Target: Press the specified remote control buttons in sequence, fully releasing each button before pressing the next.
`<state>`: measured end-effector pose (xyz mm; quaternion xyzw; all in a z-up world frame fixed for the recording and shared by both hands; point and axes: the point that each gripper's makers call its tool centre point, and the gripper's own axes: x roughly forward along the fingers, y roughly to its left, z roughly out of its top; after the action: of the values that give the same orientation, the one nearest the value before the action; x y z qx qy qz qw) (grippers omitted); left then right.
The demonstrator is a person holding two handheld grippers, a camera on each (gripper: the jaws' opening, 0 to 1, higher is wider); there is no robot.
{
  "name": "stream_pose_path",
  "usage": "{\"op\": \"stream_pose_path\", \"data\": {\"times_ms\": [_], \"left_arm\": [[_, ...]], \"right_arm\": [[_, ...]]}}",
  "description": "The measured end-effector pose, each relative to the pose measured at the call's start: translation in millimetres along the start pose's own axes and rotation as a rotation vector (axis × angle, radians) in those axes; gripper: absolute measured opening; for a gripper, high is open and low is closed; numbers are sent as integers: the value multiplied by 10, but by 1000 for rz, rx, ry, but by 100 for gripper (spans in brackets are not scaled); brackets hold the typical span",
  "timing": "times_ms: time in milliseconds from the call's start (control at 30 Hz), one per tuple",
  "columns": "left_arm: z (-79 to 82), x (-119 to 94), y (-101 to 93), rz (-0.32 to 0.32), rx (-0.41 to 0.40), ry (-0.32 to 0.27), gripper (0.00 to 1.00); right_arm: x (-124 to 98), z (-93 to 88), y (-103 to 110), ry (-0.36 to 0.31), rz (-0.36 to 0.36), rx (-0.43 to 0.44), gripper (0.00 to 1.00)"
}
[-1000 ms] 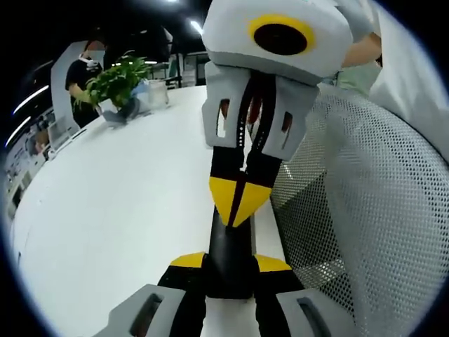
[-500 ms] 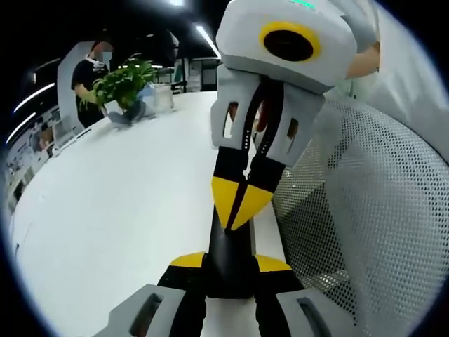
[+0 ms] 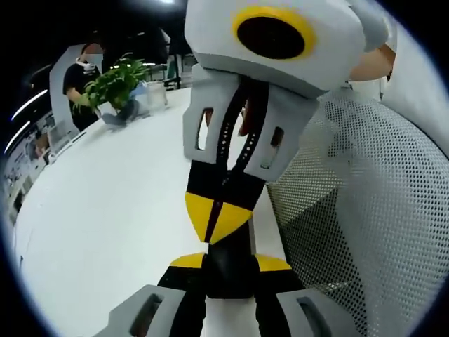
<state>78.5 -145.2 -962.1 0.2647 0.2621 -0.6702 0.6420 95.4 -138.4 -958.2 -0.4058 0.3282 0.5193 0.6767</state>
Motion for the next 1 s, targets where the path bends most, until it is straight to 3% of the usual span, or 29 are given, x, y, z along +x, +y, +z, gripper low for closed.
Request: {"op": "stream_pose_path", "data": {"times_ms": [33, 100, 167, 267, 333, 600, 700, 867, 900, 1000], "left_arm": [[0, -1, 0, -2, 1, 3, 24], [-3, 5, 0, -3, -6, 12, 24], [-1, 10, -6, -1, -11, 24, 24], [-1, 15, -8, -1, -11, 43, 24], [0, 16, -5, 7, -35, 57, 24], [10, 23, -15, 35, -52, 112, 24], [10, 21, -15, 43, -57, 110, 24], [15, 16, -15, 53, -63, 110, 24], [20, 18, -13, 52, -59, 115, 24], [30, 23, -6, 50, -58, 133, 24]], "right_arm": [[-9, 68, 80, -45, 41, 28, 0], [-24, 92, 146, -67, 72, 67, 0], [-22, 78, 131, -56, 59, 24, 0], [-8, 56, 74, -54, 63, 26, 0], [-34, 40, 114, -43, 103, 25, 0], [-87, 45, 213, -93, 139, -25, 0], [-114, 41, 246, -133, 169, 50, 0], [-178, -53, 248, -172, 161, 80, 0], [-182, -49, 246, -187, 158, 137, 0], [-216, -76, 258, -212, 179, 171, 5]]}}
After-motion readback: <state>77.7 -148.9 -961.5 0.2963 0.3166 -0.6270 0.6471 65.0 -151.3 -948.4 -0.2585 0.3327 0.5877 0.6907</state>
